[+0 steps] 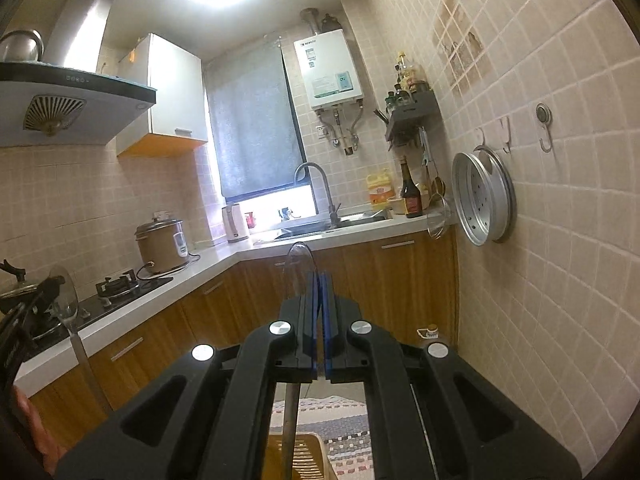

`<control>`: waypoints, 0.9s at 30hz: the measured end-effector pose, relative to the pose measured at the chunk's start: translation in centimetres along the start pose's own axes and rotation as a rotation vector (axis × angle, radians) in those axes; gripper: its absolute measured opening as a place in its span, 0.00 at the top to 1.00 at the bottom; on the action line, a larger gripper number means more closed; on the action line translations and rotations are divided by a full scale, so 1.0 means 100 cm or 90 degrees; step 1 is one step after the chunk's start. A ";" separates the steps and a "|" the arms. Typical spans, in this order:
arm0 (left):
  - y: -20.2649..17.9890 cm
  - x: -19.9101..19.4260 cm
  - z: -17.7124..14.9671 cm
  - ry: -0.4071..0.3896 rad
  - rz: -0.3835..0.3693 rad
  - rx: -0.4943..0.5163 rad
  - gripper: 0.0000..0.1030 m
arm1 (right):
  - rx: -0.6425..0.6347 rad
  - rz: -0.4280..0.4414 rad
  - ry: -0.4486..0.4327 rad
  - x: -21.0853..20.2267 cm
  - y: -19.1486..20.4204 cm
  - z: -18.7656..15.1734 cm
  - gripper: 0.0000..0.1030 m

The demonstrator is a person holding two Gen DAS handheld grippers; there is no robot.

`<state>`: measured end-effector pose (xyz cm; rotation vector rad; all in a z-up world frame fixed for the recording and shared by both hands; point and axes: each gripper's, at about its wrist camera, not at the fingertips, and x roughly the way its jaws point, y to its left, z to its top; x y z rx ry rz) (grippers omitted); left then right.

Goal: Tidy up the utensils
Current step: 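Carry the spoon to the beige caddy and open the left tool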

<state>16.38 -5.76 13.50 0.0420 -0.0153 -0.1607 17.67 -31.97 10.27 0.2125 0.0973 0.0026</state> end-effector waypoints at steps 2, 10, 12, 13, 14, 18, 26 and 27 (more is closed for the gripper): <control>-0.001 0.004 -0.003 0.002 0.007 0.004 1.00 | -0.013 -0.009 -0.005 -0.001 0.004 -0.003 0.99; -0.006 0.005 -0.019 0.004 0.016 0.008 1.00 | -0.078 -0.038 -0.036 -0.010 0.023 -0.016 0.99; -0.011 0.005 -0.022 0.006 0.016 0.025 1.00 | -0.090 -0.041 -0.043 -0.011 0.026 -0.021 0.99; -0.013 0.006 -0.023 0.008 0.015 0.027 1.00 | -0.091 -0.044 -0.045 -0.011 0.026 -0.022 0.99; -0.014 0.005 -0.025 0.008 0.018 0.027 1.00 | -0.090 -0.042 -0.048 -0.013 0.026 -0.025 0.99; -0.014 -0.004 -0.027 0.018 0.021 0.022 0.92 | -0.084 -0.029 -0.037 -0.022 0.025 -0.030 0.98; -0.003 -0.047 -0.011 0.002 0.011 -0.006 0.47 | -0.071 0.004 -0.005 -0.050 0.027 -0.027 0.95; -0.001 -0.054 -0.008 0.001 0.009 -0.010 0.47 | -0.064 0.011 -0.002 -0.055 0.027 -0.026 0.91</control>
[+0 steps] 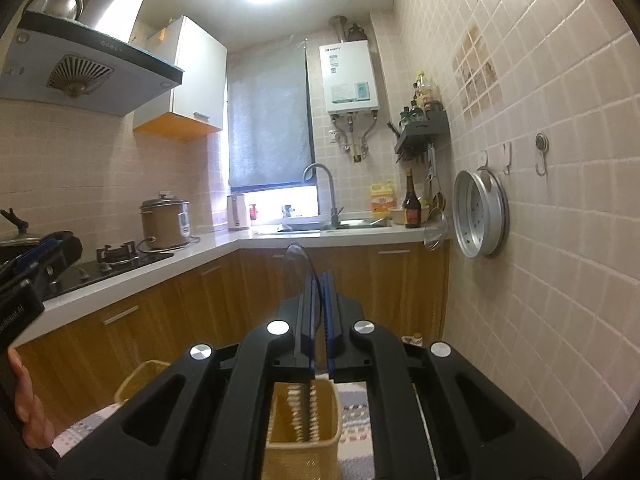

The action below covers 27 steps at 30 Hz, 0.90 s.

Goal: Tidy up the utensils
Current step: 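Carry the spoon to the beige caddy and open the left tool, then lower the right tool onto the black ladle handle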

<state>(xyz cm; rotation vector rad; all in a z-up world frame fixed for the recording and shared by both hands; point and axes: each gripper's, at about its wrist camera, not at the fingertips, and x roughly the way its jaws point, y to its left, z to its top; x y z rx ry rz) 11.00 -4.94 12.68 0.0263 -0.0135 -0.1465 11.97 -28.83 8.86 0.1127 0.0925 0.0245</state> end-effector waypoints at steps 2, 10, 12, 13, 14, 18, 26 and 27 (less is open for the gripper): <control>0.002 -0.011 0.006 -0.003 -0.001 -0.004 0.47 | 0.005 0.010 0.008 -0.007 0.001 0.002 0.86; 0.014 -0.051 0.017 0.013 -0.016 -0.046 0.47 | -0.018 0.004 0.005 -0.050 0.012 0.003 0.43; 0.017 -0.060 0.016 0.022 -0.022 -0.063 0.47 | -0.026 0.004 0.005 -0.060 0.014 0.002 0.43; 0.018 -0.063 0.015 0.026 -0.022 -0.069 0.47 | -0.029 -0.001 0.000 -0.068 0.016 0.002 0.43; 0.019 -0.067 0.014 0.028 -0.023 -0.073 0.47 | -0.030 -0.002 -0.003 -0.073 0.016 0.002 0.43; 0.020 -0.080 0.010 0.051 -0.030 -0.079 0.42 | -0.037 -0.004 0.006 -0.091 0.015 0.004 0.41; 0.039 -0.089 -0.010 0.157 -0.077 -0.157 0.35 | -0.061 0.005 0.084 -0.112 0.011 0.003 0.41; 0.042 -0.087 -0.016 0.182 -0.092 -0.174 0.35 | -0.063 0.015 0.111 -0.111 0.010 -0.001 0.41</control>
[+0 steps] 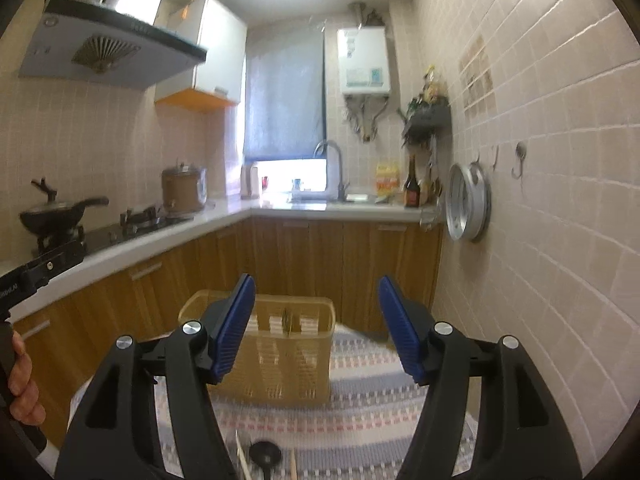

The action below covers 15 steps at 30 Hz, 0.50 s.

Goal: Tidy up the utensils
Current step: 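Lower the right tool onto the black ladle handle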

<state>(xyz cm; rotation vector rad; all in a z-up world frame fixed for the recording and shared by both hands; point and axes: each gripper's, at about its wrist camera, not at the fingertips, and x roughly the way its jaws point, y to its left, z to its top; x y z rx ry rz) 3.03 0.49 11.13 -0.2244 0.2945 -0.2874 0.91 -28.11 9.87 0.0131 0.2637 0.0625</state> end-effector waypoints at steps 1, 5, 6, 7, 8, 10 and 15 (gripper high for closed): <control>0.003 0.003 -0.005 0.024 -0.012 -0.013 0.35 | 0.000 0.005 0.020 0.002 -0.001 -0.003 0.41; 0.015 0.028 -0.037 0.149 -0.029 -0.055 0.36 | 0.014 0.051 0.151 0.027 -0.003 -0.029 0.41; 0.017 0.034 -0.044 0.172 -0.031 -0.063 0.37 | 0.022 0.068 0.186 0.035 -0.004 -0.039 0.44; 0.021 0.044 -0.056 0.207 -0.037 -0.075 0.38 | 0.028 0.081 0.215 0.043 -0.004 -0.047 0.47; 0.024 0.054 -0.068 0.241 -0.041 -0.086 0.40 | 0.033 0.092 0.248 0.052 -0.005 -0.056 0.51; 0.032 0.072 -0.087 0.297 -0.044 -0.107 0.46 | 0.041 0.107 0.299 0.067 -0.006 -0.072 0.62; 0.054 0.107 -0.122 0.389 -0.079 -0.171 0.47 | 0.066 0.139 0.404 0.097 -0.013 -0.110 0.72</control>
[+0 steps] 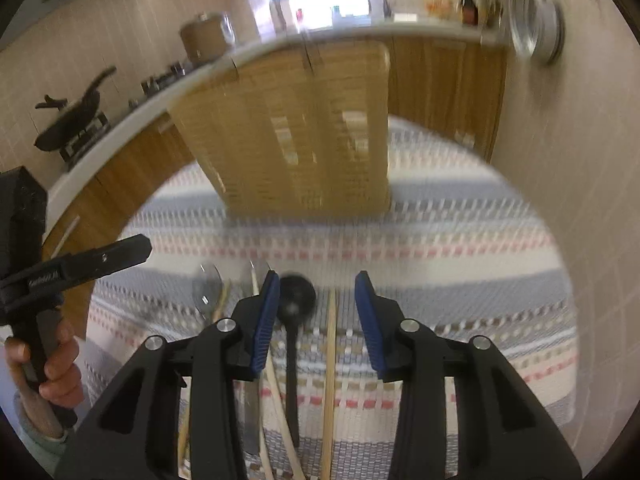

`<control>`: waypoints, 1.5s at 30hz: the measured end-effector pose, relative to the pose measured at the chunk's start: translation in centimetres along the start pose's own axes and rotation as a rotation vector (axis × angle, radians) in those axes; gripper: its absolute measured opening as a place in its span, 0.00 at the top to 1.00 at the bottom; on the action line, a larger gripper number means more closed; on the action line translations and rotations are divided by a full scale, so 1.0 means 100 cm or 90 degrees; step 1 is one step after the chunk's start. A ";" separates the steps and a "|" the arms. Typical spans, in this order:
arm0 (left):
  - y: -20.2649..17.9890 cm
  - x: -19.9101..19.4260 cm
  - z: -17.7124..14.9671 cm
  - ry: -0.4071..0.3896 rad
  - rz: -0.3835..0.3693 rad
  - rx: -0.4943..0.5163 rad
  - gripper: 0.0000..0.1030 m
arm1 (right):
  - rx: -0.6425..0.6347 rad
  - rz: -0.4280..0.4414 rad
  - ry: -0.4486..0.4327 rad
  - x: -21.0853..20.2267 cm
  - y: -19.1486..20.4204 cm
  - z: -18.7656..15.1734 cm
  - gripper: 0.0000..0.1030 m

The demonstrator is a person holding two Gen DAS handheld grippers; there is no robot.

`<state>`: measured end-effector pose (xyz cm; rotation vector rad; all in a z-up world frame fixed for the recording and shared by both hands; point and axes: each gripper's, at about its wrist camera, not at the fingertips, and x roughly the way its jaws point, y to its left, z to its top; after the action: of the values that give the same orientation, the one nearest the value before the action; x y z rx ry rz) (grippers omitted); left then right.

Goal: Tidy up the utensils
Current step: 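Lower the right tool onto the black ladle handle, then close the right tool on the black ladle and lift it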

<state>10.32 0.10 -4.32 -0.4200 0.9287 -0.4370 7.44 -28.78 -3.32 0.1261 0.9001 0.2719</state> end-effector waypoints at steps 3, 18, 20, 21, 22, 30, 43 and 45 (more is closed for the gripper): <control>0.010 0.018 -0.002 0.029 -0.003 -0.002 0.49 | 0.013 0.012 0.037 0.018 -0.008 -0.005 0.82; 0.006 0.042 -0.008 0.048 -0.009 0.009 0.57 | 0.004 0.012 0.089 0.046 -0.008 -0.014 0.83; 0.002 0.045 -0.007 0.059 -0.025 0.004 0.64 | -0.004 0.006 0.089 0.046 -0.007 -0.014 0.83; 0.002 0.046 -0.007 0.063 -0.032 0.003 0.65 | -0.007 0.002 0.090 0.047 -0.006 -0.014 0.83; 0.000 0.047 -0.009 0.065 -0.034 0.002 0.65 | -0.009 0.000 0.091 0.048 -0.004 -0.015 0.83; -0.006 0.058 -0.007 0.071 -0.032 0.006 0.75 | -0.031 -0.015 0.101 0.053 0.013 -0.013 0.83; -0.011 0.073 0.000 0.071 0.000 0.024 0.97 | -0.032 0.081 0.145 0.067 0.025 0.004 0.80; -0.010 0.073 0.002 0.072 -0.001 0.029 0.98 | -0.039 0.082 0.131 0.067 0.029 0.005 0.76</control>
<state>14.16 -4.62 -8.57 -0.3577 1.0257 -0.4852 11.26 -24.06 -7.43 0.1010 1.0881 0.4382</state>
